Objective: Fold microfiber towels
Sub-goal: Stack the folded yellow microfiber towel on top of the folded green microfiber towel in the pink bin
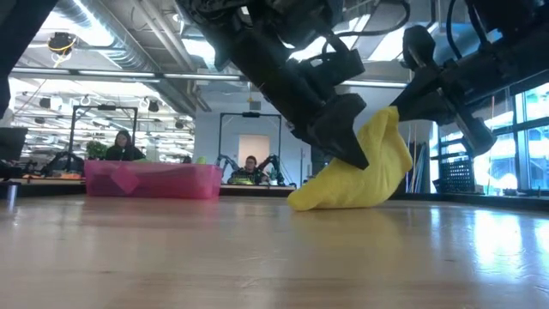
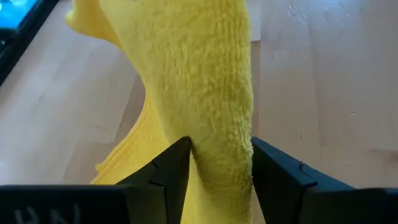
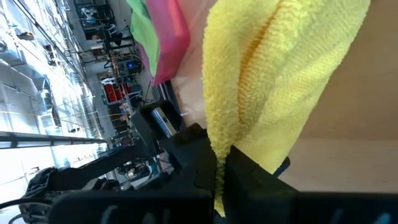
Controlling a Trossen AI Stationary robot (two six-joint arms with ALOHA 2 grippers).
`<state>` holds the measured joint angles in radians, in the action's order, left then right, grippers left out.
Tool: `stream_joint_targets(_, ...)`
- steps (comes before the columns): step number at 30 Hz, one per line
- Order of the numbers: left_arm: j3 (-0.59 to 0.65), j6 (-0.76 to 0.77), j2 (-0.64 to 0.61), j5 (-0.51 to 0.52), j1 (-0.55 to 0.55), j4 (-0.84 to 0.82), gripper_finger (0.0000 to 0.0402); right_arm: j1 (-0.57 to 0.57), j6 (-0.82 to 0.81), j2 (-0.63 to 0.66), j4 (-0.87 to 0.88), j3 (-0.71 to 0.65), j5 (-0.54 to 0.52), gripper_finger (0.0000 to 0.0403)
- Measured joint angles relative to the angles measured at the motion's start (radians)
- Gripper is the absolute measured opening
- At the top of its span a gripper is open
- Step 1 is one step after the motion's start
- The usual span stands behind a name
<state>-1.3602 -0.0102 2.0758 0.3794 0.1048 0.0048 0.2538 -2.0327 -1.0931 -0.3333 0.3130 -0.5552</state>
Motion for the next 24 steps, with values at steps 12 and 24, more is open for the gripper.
stream_joint_targets(12,-0.003,0.067,0.000,-0.142,-0.014,-0.006,0.0102,-0.059,0.091,0.000,-0.077,0.000,0.021,0.0010)
stream_joint_targets(24,-0.153,0.066,-0.031,-0.140,-0.087,-0.270,0.0002,-0.054,0.181,0.012,-0.193,-0.001,0.069,0.0061)
